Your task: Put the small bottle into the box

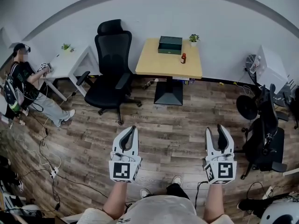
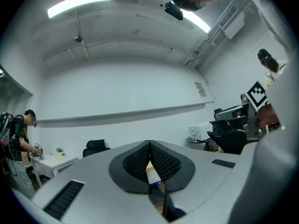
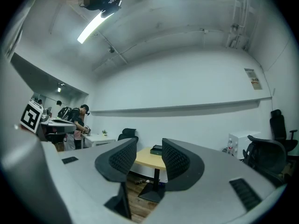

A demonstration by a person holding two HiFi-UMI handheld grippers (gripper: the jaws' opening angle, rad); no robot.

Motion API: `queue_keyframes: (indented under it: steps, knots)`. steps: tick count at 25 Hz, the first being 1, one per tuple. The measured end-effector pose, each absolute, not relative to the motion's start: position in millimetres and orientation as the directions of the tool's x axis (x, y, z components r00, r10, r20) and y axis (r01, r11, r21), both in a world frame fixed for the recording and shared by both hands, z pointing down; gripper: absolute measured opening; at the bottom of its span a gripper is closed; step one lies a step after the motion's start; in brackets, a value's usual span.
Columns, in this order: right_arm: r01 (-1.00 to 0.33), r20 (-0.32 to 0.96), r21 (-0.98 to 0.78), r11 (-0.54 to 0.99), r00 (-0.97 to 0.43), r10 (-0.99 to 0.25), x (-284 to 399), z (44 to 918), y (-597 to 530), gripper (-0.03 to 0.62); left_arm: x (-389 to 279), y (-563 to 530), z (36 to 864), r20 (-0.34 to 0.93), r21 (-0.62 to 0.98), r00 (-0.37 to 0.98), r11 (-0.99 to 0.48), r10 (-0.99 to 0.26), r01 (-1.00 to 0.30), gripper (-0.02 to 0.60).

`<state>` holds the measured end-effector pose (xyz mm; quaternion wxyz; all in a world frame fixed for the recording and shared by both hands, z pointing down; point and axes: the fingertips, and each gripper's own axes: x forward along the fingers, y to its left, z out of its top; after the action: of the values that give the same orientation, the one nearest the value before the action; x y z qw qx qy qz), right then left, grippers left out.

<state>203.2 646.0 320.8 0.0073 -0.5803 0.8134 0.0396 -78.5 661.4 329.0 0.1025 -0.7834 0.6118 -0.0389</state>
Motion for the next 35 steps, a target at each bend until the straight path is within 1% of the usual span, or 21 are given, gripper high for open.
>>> queue_keyframes:
  steps: [4,12,18,24,29,35]
  knots:
    - [-0.945,-0.060,0.057,0.323,-0.326,-0.944,221,324,638,0.206,-57,650,333,-0.055,-0.208,0.262,-0.246,-0.963,-0.947,0.008]
    - [-0.953,-0.062,0.034,0.300,-0.302,-0.951,290,331,610,0.206,13,617,339,-0.044,-0.210,0.285,-0.270,-0.958,-0.940,0.008]
    - [-0.948,-0.058,0.008,0.320,-0.320,-0.946,316,337,587,0.206,43,599,340,-0.030,-0.239,0.276,-0.261,-0.961,-0.935,0.008]
    - [-0.941,-0.049,-0.008,0.339,-0.339,-0.940,320,343,565,0.206,46,584,344,-0.017,-0.232,0.256,-0.246,-0.966,-0.941,0.008]
    - [-0.934,-0.043,0.012,0.357,-0.358,-0.933,303,345,538,0.206,30,558,354,-0.010,-0.217,0.244,-0.236,-0.970,-0.947,0.008]
    - [-0.932,-0.025,0.037,0.361,-0.362,-0.932,274,348,486,0.206,4,502,363,-0.017,-0.176,0.242,-0.235,-0.970,-0.956,0.008]
